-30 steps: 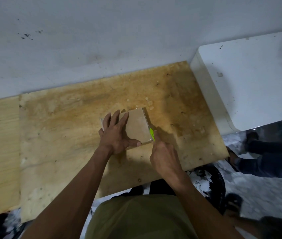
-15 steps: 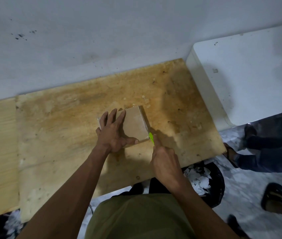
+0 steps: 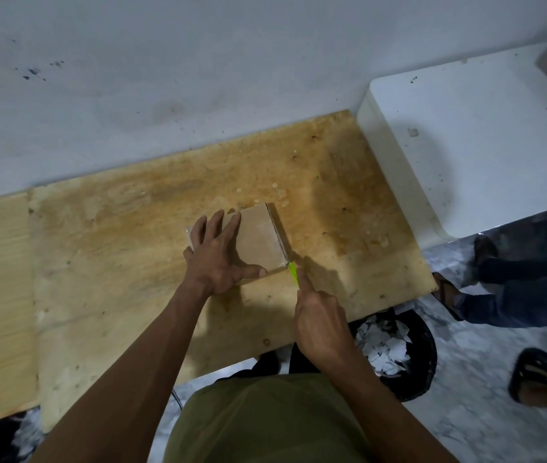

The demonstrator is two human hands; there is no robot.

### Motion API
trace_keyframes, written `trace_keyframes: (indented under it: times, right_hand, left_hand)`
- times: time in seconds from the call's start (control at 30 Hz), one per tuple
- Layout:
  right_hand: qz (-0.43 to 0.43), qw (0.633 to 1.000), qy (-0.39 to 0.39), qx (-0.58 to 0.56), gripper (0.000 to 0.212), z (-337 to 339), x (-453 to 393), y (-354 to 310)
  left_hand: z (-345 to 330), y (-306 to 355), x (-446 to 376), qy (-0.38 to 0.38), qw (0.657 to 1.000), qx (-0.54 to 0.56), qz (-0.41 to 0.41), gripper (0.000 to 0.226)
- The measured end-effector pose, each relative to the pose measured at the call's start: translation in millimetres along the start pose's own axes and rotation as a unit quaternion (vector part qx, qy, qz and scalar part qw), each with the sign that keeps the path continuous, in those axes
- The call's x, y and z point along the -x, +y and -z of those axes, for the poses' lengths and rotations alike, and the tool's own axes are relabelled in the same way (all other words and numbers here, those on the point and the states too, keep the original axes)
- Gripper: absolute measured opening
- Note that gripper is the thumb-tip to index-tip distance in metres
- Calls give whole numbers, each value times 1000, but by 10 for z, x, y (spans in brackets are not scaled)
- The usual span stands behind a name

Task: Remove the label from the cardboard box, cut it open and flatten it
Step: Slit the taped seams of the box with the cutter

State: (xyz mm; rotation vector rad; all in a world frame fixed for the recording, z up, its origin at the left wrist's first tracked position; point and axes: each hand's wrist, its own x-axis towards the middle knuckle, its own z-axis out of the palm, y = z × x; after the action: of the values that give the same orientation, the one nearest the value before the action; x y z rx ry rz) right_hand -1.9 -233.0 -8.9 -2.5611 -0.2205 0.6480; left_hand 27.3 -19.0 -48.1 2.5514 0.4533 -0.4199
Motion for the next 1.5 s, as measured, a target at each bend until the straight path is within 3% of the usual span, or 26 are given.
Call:
trace_keyframes:
  times: [0.23,0.4,0.5,0.67,0.8,0.93,1.07,1.33,1.43,1.5]
  right_hand:
    - [27,999,-13,-21,69,-105,145,140]
    - [52,995,64,-54,52,36,145,161]
    - [37,988,74,-128,49,194,66,90]
    - [-8,980,90,-176,30,322,-426,-71]
    - [56,982,117,-139,33,324,-1097,-304]
    - [163,983,21,-88,43,270,-1688,-583]
    - [156,982,-64,-80,38,157,-1848,-622]
    - [62,987,9,-150,32,117,-1512,-236]
    - [33,982,46,-181,28,54,-1350,-167]
    - [21,977,57,-204,26,3,-1253,-143]
  left_hand:
    - [12,0,-4,-5,1000,4,3,125]
    - [23,8,6,-8,1000,1,0,125]
    - [27,7,9,-6,1000,2,-3,125]
    - [46,4,30,-1,1000,12,-10,125]
    - [36,-2,57,24,999,28,-12,127]
    - [2,2,144,64,997,40,0,127]
    - [-27,-29,212,120,991,45,48,130]
    - [-33,-199,248,156,946,205,196,137]
    - [-5,-134,258,164,906,313,232,129]
    - [-9,-52,273,161,866,399,256,112]
